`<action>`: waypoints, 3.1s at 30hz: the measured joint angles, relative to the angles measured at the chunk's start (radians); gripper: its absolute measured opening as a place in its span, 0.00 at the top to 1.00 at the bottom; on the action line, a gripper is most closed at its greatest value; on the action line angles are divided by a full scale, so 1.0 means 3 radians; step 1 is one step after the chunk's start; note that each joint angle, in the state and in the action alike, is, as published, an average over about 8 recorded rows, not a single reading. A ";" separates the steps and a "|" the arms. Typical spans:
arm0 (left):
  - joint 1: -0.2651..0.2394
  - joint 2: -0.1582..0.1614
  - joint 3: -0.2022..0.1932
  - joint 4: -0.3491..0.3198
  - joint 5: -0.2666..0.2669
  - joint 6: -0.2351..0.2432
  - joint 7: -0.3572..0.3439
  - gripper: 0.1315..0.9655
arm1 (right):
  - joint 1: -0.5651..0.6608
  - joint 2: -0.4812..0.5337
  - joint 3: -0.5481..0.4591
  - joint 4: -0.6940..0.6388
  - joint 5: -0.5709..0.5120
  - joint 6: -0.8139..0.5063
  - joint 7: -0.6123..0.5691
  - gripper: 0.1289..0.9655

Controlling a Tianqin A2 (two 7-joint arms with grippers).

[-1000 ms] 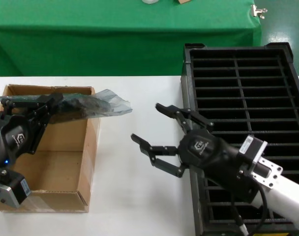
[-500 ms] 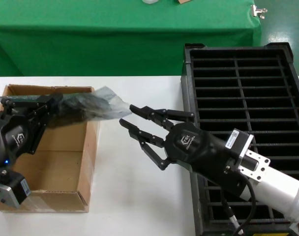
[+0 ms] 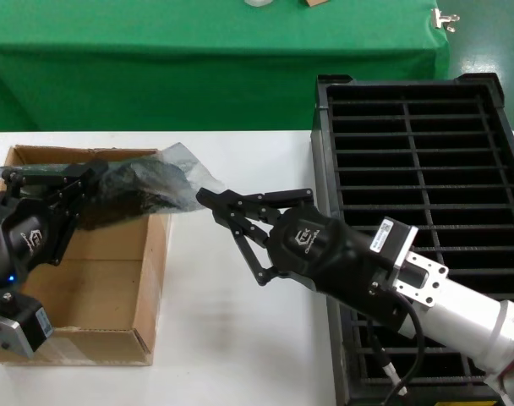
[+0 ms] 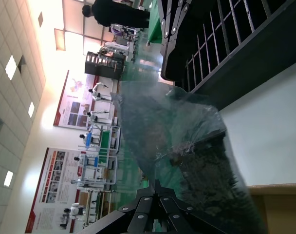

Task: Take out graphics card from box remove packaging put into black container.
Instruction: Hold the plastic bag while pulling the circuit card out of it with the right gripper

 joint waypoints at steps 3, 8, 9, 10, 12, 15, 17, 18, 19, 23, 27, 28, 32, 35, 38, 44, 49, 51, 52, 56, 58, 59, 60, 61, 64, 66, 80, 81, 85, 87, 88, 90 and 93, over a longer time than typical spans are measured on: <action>0.0000 0.0000 0.0000 0.0000 0.0000 0.0000 0.0000 0.99 | 0.0021 -0.0018 -0.0020 -0.0019 -0.0009 -0.0006 -0.0004 0.96; 0.0000 0.0000 0.0000 0.0000 0.0000 0.0000 0.0000 0.99 | 0.0059 -0.0043 -0.0054 -0.0065 -0.0024 -0.0024 -0.0012 0.99; 0.0000 0.0000 0.0000 0.0000 0.0000 0.0000 0.0000 0.99 | 0.0066 -0.0048 -0.0060 -0.0075 -0.0026 -0.0028 -0.0014 0.99; 0.0000 0.0000 0.0000 0.0000 0.0000 0.0000 0.0000 0.99 | 0.0073 -0.0052 -0.0065 -0.0085 -0.0028 -0.0032 -0.0016 0.99; 0.0000 0.0000 0.0000 0.0000 0.0000 0.0000 0.0000 0.99 | 0.0089 -0.0062 -0.0073 -0.0108 -0.0031 -0.0041 -0.0022 0.99; 0.0000 0.0000 0.0000 0.0000 0.0000 0.0000 0.0000 0.99 | 0.0119 -0.0072 -0.0078 -0.0146 -0.0033 -0.0055 -0.0033 0.99; 0.0000 0.0000 0.0000 0.0000 0.0000 0.0000 0.0000 0.99 | 0.0144 -0.0075 -0.0079 -0.0177 -0.0034 -0.0067 -0.0041 0.99; 0.0000 0.0000 0.0000 0.0000 0.0000 0.0000 0.0000 0.99 | 0.0158 -0.0074 -0.0079 -0.0195 -0.0035 -0.0076 -0.0045 0.99; 0.0000 0.0000 0.0000 0.0000 0.0000 0.0000 0.0000 0.99 | 0.0173 -0.0073 -0.0081 -0.0215 -0.0037 -0.0086 -0.0049 0.99; 0.0000 0.0000 0.0000 0.0000 0.0000 0.0000 0.0000 0.99 | 0.0252 -0.0056 -0.0100 -0.0313 -0.0051 -0.0152 -0.0063 0.99; 0.0000 0.0000 0.0000 0.0000 0.0000 0.0000 0.0000 0.99 | 0.0357 -0.0032 -0.0129 -0.0428 -0.0064 -0.0249 -0.0072 0.99; 0.0000 0.0000 0.0000 0.0000 0.0000 0.0000 0.0000 0.99 | 0.0387 -0.0028 -0.0135 -0.0458 -0.0066 -0.0275 -0.0074 0.99; 0.0000 0.0000 0.0000 0.0000 0.0000 0.0000 0.0000 0.99 | 0.0515 -0.0017 -0.0162 -0.0585 -0.0078 -0.0380 -0.0088 0.99; 0.0000 0.0000 0.0000 0.0000 0.0000 0.0000 0.0000 0.99 | 0.0621 -0.0021 -0.0190 -0.0692 -0.0096 -0.0457 -0.0108 0.99; 0.0000 0.0000 0.0000 0.0000 0.0000 0.0000 0.0000 0.99 | 0.0727 -0.0030 -0.0219 -0.0798 -0.0120 -0.0529 -0.0134 0.99; 0.0000 0.0000 0.0000 0.0000 0.0000 0.0000 0.0000 0.99 | 0.0940 -0.0064 -0.0267 -0.1027 -0.0174 -0.0651 -0.0200 0.99; 0.0000 0.0000 0.0000 0.0000 0.0000 0.0000 0.0000 0.99 | 0.1099 -0.0094 -0.0282 -0.1224 -0.0209 -0.0728 -0.0263 0.99; 0.0000 0.0000 0.0000 0.0000 0.0000 0.0000 0.0000 0.99 | 0.1143 -0.0102 -0.0283 -0.1282 -0.0218 -0.0754 -0.0282 0.99; 0.0000 0.0000 0.0000 0.0000 0.0000 0.0000 0.0000 0.99 | 0.1161 -0.0104 -0.0284 -0.1305 -0.0223 -0.0767 -0.0291 0.99; 0.0000 0.0000 0.0000 0.0000 0.0000 0.0000 0.0000 0.99 | 0.1193 -0.0104 -0.0294 -0.1347 -0.0241 -0.0819 -0.0312 0.99; 0.0000 0.0000 0.0000 0.0000 0.0000 0.0000 0.0000 0.99 | 0.1188 -0.0098 -0.0305 -0.1335 -0.0250 -0.0844 -0.0315 0.99; 0.0000 0.0000 0.0000 0.0000 0.0000 0.0000 0.0000 0.99 | 0.1182 -0.0094 -0.0310 -0.1324 -0.0254 -0.0856 -0.0315 0.99; 0.0000 0.0000 0.0000 0.0000 0.0000 0.0000 0.0000 0.99 | 0.1175 -0.0090 -0.0316 -0.1310 -0.0259 -0.0866 -0.0314 0.99; 0.0000 0.0000 0.0000 0.0000 0.0000 0.0000 0.0000 0.99 | 0.1167 -0.0086 -0.0322 -0.1296 -0.0263 -0.0876 -0.0313 0.99; 0.0000 0.0000 0.0000 0.0000 0.0000 0.0000 0.0000 0.99 | 0.1142 -0.0072 -0.0335 -0.1252 -0.0274 -0.0899 -0.0309 0.99; 0.0000 0.0000 0.0000 0.0000 0.0000 0.0000 0.0000 0.99 | 0.1130 -0.0061 -0.0337 -0.1227 -0.0279 -0.0908 -0.0308 0.99; 0.0000 0.0000 0.0000 0.0000 0.0000 0.0000 0.0000 0.99 | 0.1100 0.0209 -0.0133 -0.1050 -0.0202 -0.0898 -0.0277 0.99; 0.0000 0.0000 0.0000 0.0000 0.0000 0.0000 0.0000 0.99 | 0.1103 0.0223 -0.0117 -0.1047 -0.0196 -0.0891 -0.0274 0.99; 0.0000 0.0000 0.0000 0.0000 0.0000 0.0000 0.0000 0.99 | 0.1107 0.0248 -0.0083 -0.1034 -0.0181 -0.0868 -0.0262 0.99; 0.0000 0.0000 0.0000 0.0000 0.0000 0.0000 0.0000 0.99 | 0.1099 0.0244 -0.0086 -0.1022 -0.0181 -0.0860 -0.0254 0.99; 0.0000 0.0000 0.0000 0.0000 0.0000 0.0000 0.0000 0.99 | 0.1094 0.0239 -0.0091 -0.1015 -0.0183 -0.0857 -0.0251 0.99; 0.0000 0.0000 0.0000 0.0000 0.0000 0.0000 0.0000 0.99 | 0.1081 0.0224 -0.0107 -0.1002 -0.0189 -0.0854 -0.0244 0.99; 0.0000 0.0000 0.0000 0.0000 0.0000 0.0000 0.0000 0.99 | 0.1065 0.0193 -0.0138 -0.0988 -0.0201 -0.0849 -0.0236 0.99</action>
